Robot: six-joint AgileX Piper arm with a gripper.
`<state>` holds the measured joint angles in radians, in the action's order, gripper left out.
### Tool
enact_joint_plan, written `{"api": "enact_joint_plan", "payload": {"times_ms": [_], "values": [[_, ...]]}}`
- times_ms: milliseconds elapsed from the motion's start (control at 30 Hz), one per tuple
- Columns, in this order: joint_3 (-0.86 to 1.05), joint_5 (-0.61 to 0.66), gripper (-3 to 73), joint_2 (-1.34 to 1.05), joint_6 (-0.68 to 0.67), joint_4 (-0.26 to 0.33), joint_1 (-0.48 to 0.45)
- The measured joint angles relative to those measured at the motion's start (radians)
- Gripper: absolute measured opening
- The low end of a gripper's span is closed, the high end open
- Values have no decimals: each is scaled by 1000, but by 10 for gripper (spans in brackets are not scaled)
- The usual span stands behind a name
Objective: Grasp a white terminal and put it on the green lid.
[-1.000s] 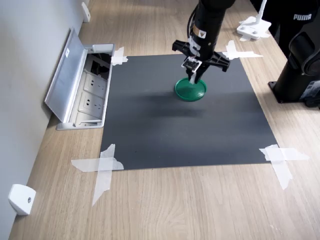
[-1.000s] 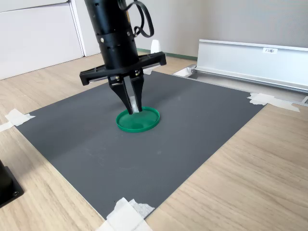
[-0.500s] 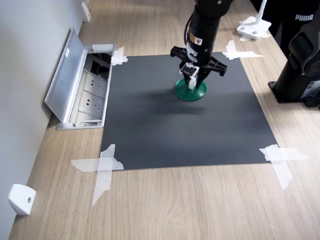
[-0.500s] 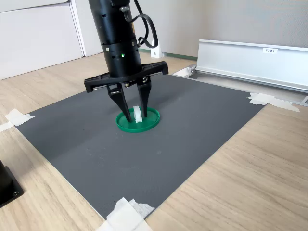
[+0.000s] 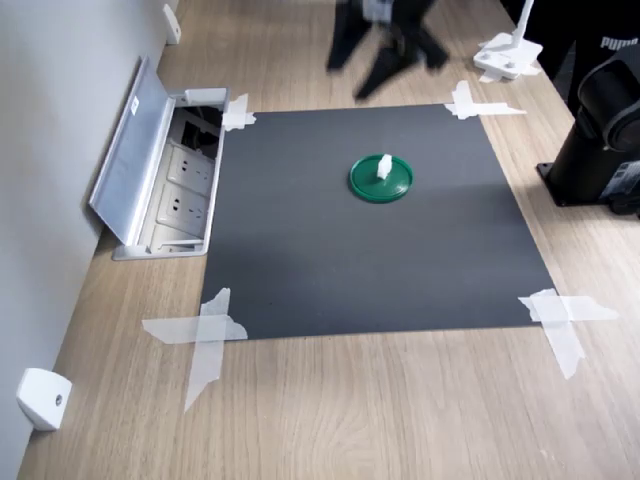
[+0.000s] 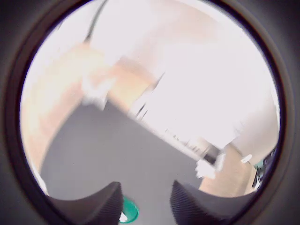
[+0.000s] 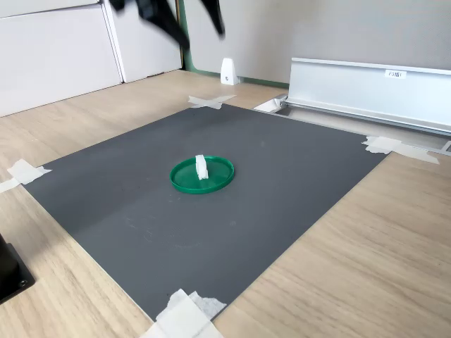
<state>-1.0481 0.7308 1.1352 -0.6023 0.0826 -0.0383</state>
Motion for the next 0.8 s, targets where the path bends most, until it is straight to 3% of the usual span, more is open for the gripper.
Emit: {"api": "enact_joint_plan", "payload": {"times_ms": [200,267,567,800], "values": [[-35,-11,81,-143,231,-18,0],[-25,-39,24,-196,313,-42,0],[99,-114,-5,-481,659,-176,0],[268,-145,-5,-701,736,-213,0]]}}
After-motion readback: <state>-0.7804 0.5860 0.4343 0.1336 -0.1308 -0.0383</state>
